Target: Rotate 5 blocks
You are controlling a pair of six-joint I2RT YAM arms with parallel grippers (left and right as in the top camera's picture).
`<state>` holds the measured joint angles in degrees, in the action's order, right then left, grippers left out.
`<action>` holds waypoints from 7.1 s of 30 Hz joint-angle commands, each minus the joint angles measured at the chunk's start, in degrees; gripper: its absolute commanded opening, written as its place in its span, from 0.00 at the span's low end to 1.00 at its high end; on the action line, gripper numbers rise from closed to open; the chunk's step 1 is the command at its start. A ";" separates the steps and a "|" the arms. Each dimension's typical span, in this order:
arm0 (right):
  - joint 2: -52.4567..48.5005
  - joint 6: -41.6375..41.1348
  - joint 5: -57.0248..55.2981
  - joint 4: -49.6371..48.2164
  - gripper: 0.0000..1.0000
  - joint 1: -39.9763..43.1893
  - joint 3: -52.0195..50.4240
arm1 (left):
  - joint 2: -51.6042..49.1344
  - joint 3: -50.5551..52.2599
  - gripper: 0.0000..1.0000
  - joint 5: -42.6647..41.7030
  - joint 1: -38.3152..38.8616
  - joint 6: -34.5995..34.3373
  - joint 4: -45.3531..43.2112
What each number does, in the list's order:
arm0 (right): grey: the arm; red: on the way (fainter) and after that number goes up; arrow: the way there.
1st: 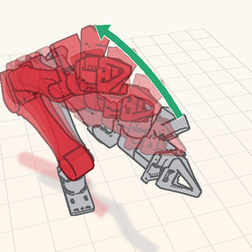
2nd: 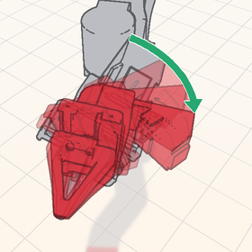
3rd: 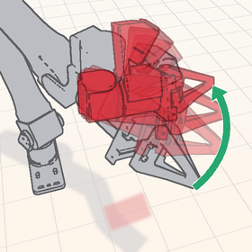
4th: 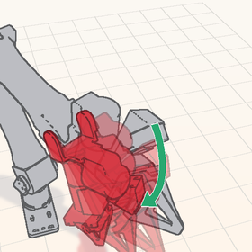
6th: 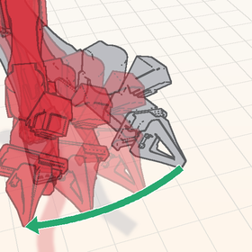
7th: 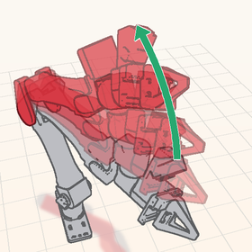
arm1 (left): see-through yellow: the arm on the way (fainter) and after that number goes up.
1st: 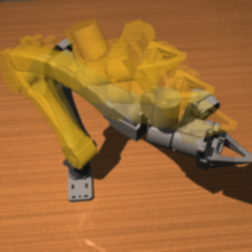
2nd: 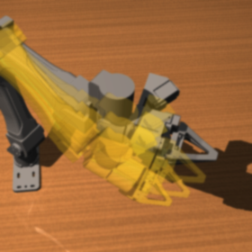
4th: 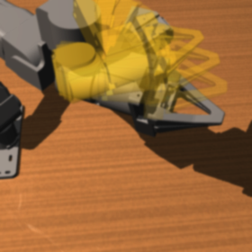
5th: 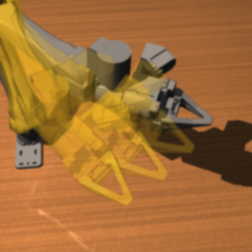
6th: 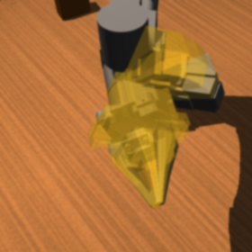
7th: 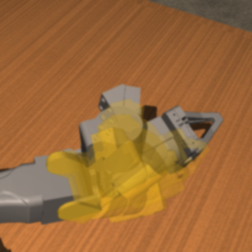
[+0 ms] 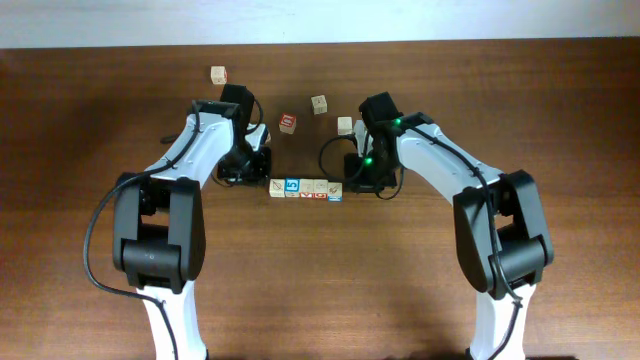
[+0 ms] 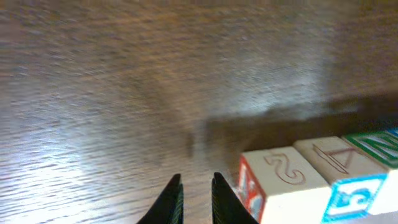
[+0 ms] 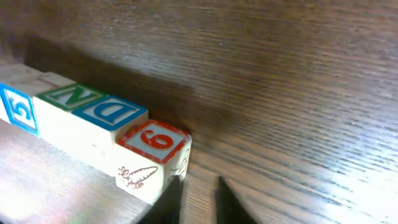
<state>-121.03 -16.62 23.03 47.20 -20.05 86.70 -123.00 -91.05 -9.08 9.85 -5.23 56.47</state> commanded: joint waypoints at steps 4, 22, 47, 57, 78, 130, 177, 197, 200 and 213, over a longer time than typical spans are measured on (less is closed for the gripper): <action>1.05 12.26 18.01 2.34 0.11 7.80 2.36 | 1.33 -6.45 0.02 4.42 -1.40 -0.76 5.29; 11.78 12.04 4.57 33.07 0.29 9.14 16.59 | 19.32 -35.87 0.26 -0.76 -5.86 2.23 23.78; 6.21 -18.86 -13.86 -5.97 0.04 -12.50 -10.25 | 16.06 -35.21 0.39 3.32 -8.52 -1.03 24.81; 6.12 -18.84 -15.78 -8.98 0.04 -12.46 -10.25 | 15.10 -35.21 0.39 3.32 -8.52 -1.03 25.05; 6.10 -18.78 -17.75 -11.74 0.04 -12.46 -10.27 | 15.10 -35.21 0.39 2.67 -8.50 -1.01 25.73; 6.10 2.60 20.06 -28.94 0.05 10.01 -23.12 | 8.13 9.70 0.00 -21.62 -8.52 9.14 -5.25; 6.10 2.64 19.39 -29.03 0.05 9.94 -23.17 | 1.18 9.53 0.00 -28.70 -7.54 4.85 -8.46; 6.10 2.08 19.17 -29.73 0.05 9.94 -23.17 | 1.18 7.72 0.00 -28.70 -7.54 6.14 -6.29; 6.10 0.13 18.12 -31.17 0.05 9.94 -23.17 | 1.18 7.72 0.00 -28.70 -7.54 6.14 -6.29; 4.46 -3.45 18.78 -34.01 0.04 9.03 -23.17 | 1.18 7.72 0.00 -28.70 -7.54 6.14 -6.32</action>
<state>-115.70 -18.55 41.47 14.04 -9.98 63.83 -121.47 -82.30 -36.51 2.17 -0.01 50.09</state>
